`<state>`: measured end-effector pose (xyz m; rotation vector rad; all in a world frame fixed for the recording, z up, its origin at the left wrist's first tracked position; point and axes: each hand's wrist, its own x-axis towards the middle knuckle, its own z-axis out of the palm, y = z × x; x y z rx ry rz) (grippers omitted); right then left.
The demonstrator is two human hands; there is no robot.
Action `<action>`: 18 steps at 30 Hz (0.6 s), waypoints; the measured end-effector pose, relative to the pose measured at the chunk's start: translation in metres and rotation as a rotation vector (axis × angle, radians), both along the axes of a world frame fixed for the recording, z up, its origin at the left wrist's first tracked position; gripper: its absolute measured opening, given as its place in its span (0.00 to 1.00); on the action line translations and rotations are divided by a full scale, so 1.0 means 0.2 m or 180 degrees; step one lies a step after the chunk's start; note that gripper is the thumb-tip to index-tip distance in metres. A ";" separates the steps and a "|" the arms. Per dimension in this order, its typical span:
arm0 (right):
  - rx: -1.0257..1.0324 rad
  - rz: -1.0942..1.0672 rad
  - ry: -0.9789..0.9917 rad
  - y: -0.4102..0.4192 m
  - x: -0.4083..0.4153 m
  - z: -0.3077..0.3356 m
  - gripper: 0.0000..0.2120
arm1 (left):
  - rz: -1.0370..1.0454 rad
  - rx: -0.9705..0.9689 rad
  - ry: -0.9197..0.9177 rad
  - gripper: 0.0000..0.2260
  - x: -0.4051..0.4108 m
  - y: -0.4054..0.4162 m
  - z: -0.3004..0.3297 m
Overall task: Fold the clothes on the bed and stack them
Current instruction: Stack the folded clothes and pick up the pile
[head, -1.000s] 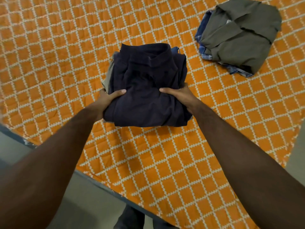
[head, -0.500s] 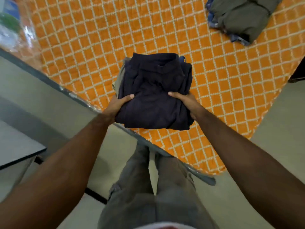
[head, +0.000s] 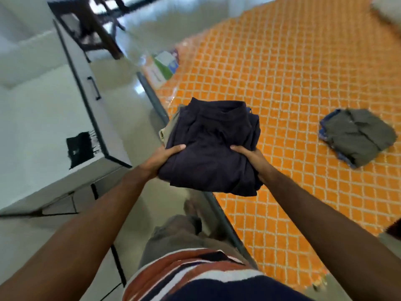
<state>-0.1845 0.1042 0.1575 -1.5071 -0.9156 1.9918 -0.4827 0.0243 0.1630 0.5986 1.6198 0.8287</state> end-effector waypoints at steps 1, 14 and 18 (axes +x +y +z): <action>0.0052 0.0096 0.0017 0.03 -0.07 0.04 0.27 | 0.0084 0.0059 0.0040 0.30 -0.05 -0.01 0.05; 0.0572 0.1199 0.0011 0.32 -1.45 0.27 0.27 | 0.1367 0.0628 0.0007 0.31 -1.15 -0.24 0.25; 0.0731 0.1640 0.0008 0.36 -1.99 0.33 0.26 | 0.1737 0.0774 0.0043 0.41 -1.58 -0.33 0.27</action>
